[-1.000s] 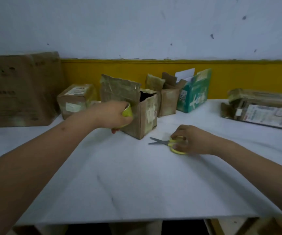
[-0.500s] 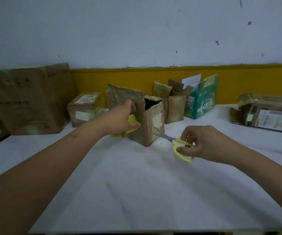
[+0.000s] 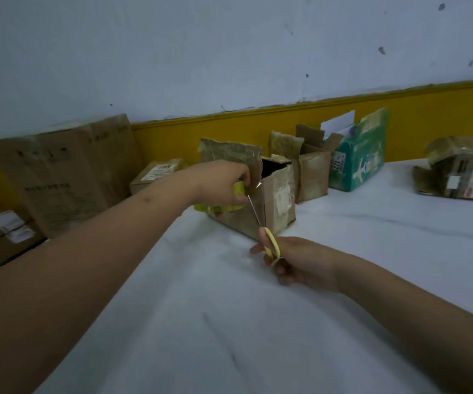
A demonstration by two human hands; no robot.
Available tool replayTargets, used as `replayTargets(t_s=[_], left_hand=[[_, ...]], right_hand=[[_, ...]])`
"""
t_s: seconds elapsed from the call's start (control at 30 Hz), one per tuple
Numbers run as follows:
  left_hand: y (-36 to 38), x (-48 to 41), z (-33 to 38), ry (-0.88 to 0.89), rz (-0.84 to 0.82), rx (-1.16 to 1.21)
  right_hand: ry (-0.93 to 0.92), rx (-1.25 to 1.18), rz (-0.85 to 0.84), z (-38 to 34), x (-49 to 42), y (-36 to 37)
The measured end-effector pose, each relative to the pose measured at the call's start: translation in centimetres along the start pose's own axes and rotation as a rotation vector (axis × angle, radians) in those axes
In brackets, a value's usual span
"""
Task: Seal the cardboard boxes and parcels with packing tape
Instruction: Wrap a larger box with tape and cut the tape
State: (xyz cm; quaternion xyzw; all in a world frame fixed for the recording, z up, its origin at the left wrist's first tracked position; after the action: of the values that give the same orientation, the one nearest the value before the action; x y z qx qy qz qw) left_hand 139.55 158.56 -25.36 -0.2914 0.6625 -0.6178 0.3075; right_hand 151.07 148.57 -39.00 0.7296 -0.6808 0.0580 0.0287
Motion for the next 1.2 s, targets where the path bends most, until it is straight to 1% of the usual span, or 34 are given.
replayTargets(t_s=[0.1, 0.23, 0.5, 0.73, 0.8, 0.83, 0.87, 0.93, 0.97, 1.0, 1.07, 1.13, 1.2], left_hand=[[-0.1, -0.1, -0.1, 0.001, 0.001, -0.008], [0.0, -0.2, -0.2, 0.004, -0.002, -0.023], [-0.1, -0.7, -1.1, -0.04, 0.014, -0.089], [0.0, 0.1, -2.7, -0.102, -0.062, -0.057], [0.6, 0.5, -3.6, -0.146, -0.096, -0.004], [0.9, 0.8, -4.3, -0.176, -0.111, 0.05], [1.3, 1.1, -5.1, -0.21, -0.117, 0.106], [2.3, 2.0, -6.9, -0.278, -0.098, 0.24], [2.9, 2.6, -7.7, -0.305, -0.081, 0.341], [3.6, 3.2, -8.4, -0.326, -0.063, 0.458], [5.0, 4.9, -9.4, -0.368, -0.014, 0.675], [6.3, 6.7, -9.8, -0.409, 0.039, 0.84], [7.3, 8.3, -9.6, -0.43, 0.085, 0.991]], right_hand=[[-0.031, -0.052, 0.0, 0.6, -0.8, -0.3], [-0.117, -0.115, 0.021, 0.6, -2.3, 0.0], [-0.213, -0.033, 0.079, 0.1, -4.2, 0.8], [-0.291, 0.027, 0.092, -0.2, -4.7, 1.7], [-0.302, 0.063, 0.073, -0.3, -4.4, 1.9], [-0.297, 0.124, 0.064, -0.3, -4.2, 1.9], [-0.286, 0.233, 0.064, -0.3, -3.9, 1.9], [-0.274, 0.612, 0.089, -0.3, -3.5, 1.6], [-0.265, 0.808, 0.105, -0.4, -3.5, 1.4], [-0.244, 0.95, 0.127, -0.4, -3.4, 1.1], [-0.18, 1.134, 0.167, -0.8, -3.4, 0.8], [-0.134, 1.335, 0.145, -1.4, -3.1, 1.3], [-0.13, 1.416, 0.131, -2.0, -2.8, 2.2]])
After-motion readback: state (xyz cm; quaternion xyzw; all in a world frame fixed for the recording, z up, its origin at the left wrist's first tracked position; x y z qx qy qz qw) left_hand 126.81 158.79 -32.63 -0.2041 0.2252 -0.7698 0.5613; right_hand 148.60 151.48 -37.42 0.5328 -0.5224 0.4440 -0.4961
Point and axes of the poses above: each hand's wrist, its own x-axis away from the middle knuckle, its own y-axis out of the palm, z = x × y, the point moved 4 cm from there along -x, towards the middle knuckle, and after that the axes turned 7 degrees about -y, right-handed, at the moved point
